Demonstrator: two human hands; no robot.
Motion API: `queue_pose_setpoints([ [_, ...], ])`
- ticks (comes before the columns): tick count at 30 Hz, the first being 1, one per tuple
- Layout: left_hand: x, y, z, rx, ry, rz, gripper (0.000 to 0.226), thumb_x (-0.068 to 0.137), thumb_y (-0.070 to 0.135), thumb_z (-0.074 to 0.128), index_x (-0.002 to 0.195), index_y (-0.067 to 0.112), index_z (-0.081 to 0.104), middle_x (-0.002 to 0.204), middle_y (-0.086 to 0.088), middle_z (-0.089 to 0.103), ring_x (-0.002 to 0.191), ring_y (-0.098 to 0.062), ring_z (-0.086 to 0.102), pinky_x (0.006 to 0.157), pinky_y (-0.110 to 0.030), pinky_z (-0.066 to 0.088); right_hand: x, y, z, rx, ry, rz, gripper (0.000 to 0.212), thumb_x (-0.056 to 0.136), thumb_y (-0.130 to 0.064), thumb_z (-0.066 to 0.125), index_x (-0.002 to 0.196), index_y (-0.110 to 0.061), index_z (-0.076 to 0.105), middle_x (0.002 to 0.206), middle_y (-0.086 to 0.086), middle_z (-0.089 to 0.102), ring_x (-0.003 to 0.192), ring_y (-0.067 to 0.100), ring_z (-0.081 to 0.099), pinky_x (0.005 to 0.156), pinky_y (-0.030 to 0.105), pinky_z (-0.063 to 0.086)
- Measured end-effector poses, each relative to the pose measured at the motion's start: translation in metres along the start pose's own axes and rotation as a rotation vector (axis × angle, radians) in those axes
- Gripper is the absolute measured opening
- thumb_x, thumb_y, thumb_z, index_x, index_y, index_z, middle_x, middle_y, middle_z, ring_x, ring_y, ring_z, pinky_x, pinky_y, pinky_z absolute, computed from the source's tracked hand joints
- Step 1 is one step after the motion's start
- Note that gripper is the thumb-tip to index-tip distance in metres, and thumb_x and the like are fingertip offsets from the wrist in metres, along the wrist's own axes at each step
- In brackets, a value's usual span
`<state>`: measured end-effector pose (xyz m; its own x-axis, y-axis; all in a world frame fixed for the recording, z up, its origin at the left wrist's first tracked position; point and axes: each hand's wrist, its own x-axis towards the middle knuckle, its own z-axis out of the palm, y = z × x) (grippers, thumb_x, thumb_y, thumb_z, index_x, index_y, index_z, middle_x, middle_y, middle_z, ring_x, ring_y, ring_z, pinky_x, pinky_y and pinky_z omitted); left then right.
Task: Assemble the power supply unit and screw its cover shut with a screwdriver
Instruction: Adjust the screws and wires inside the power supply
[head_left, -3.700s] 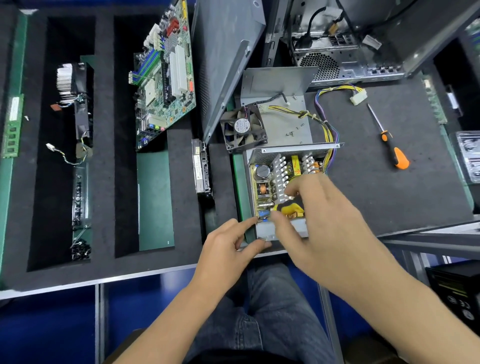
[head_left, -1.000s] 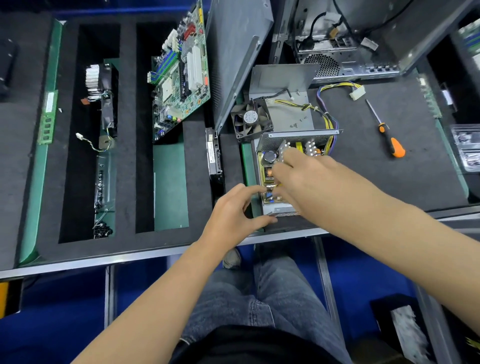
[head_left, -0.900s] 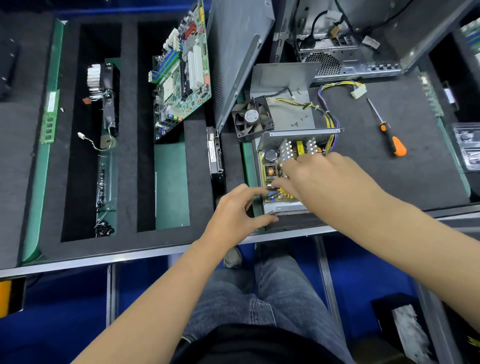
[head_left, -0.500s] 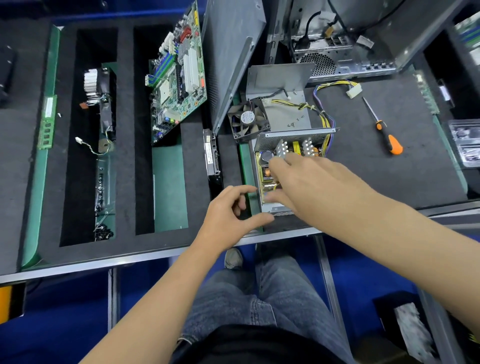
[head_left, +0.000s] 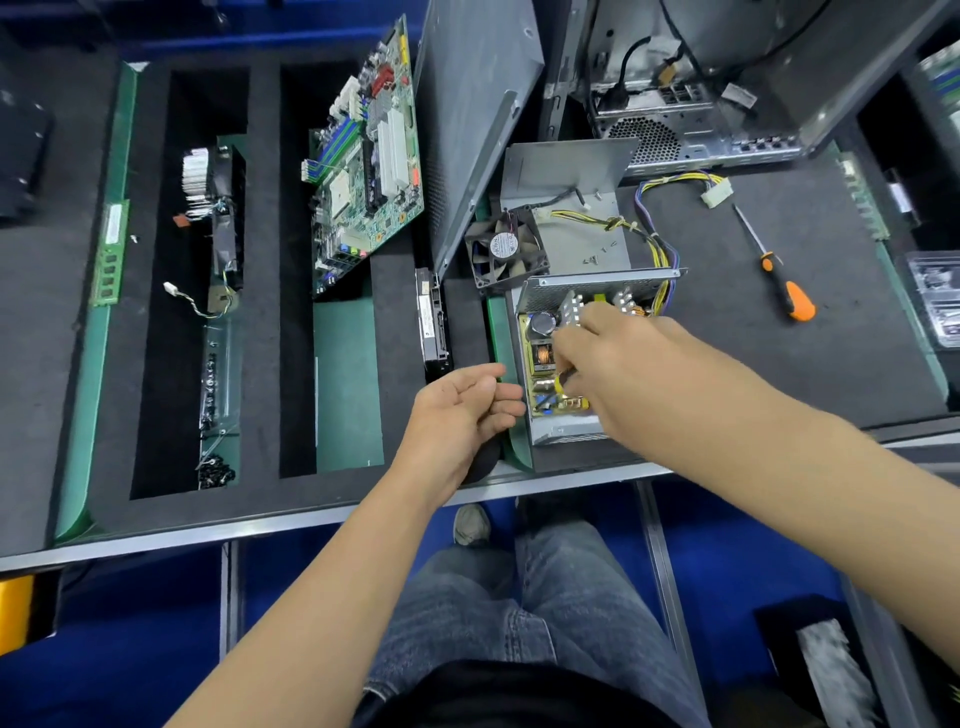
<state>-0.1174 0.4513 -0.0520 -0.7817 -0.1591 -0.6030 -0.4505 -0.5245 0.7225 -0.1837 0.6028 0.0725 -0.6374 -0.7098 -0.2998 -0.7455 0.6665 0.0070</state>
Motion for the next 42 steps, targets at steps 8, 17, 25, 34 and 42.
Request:
queue_pose_setpoints([
  [8, 0.012, 0.011, 0.008, -0.188, 0.158, -0.111, 0.035, 0.105, 0.028, 0.05, 0.098, 0.0, 0.069, 0.073, -0.006, 0.072, 0.061, -0.012, 0.069, 0.056, -0.02, 0.055, 0.001, -0.01, -0.006, 0.014, -0.028, -0.042, 0.012, 0.097, -0.01, 0.051, 0.101, -0.016, 0.042, 0.098, 0.006, 0.033, 0.085, 0.025, 0.053, 0.067, 0.031, 0.038],
  [17, 0.011, 0.006, 0.0, -0.142, 0.044, -0.057, 0.016, 0.1, -0.002, 0.053, 0.104, -0.001, 0.068, 0.087, -0.013, 0.076, 0.081, -0.019, 0.074, 0.074, -0.024, 0.059, -0.006, -0.01, -0.01, 0.074, -0.072, 0.055, 0.032, 0.086, -0.005, 0.06, 0.107, -0.017, 0.039, 0.1, 0.002, 0.025, 0.064, 0.016, 0.037, 0.053, 0.023, 0.033],
  [25, 0.009, 0.009, -0.001, -0.194, 0.044, -0.109, 0.009, 0.08, 0.005, 0.074, 0.085, 0.007, 0.081, 0.082, -0.009, 0.073, 0.07, -0.013, 0.069, 0.067, -0.02, 0.056, -0.004, -0.003, -0.01, 0.231, 0.051, 0.121, 0.033, 0.098, -0.048, 0.05, 0.096, -0.019, 0.035, 0.093, 0.0, 0.04, 0.078, 0.025, 0.047, 0.065, 0.035, 0.038],
  [34, 0.01, 0.009, -0.001, -0.235, 0.049, -0.117, 0.031, 0.069, 0.007, 0.076, 0.098, -0.005, 0.071, 0.09, -0.018, 0.075, 0.082, -0.02, 0.075, 0.073, -0.024, 0.059, -0.001, -0.012, 0.006, 0.17, 0.391, 0.127, 0.034, 0.086, -0.034, 0.072, 0.073, -0.005, 0.06, 0.052, 0.007, 0.054, 0.036, 0.03, 0.052, 0.04, 0.028, 0.036],
  [42, 0.008, 0.011, 0.001, -0.295, 0.022, -0.114, 0.011, 0.072, 0.01, 0.073, 0.078, 0.011, 0.081, 0.084, -0.011, 0.075, 0.076, -0.015, 0.074, 0.068, -0.02, 0.058, -0.02, 0.004, 0.003, 0.475, 0.76, 0.264, 0.029, 0.09, -0.024, 0.063, 0.066, -0.009, 0.056, 0.048, -0.005, 0.047, 0.042, 0.018, 0.037, 0.042, 0.024, 0.04],
])
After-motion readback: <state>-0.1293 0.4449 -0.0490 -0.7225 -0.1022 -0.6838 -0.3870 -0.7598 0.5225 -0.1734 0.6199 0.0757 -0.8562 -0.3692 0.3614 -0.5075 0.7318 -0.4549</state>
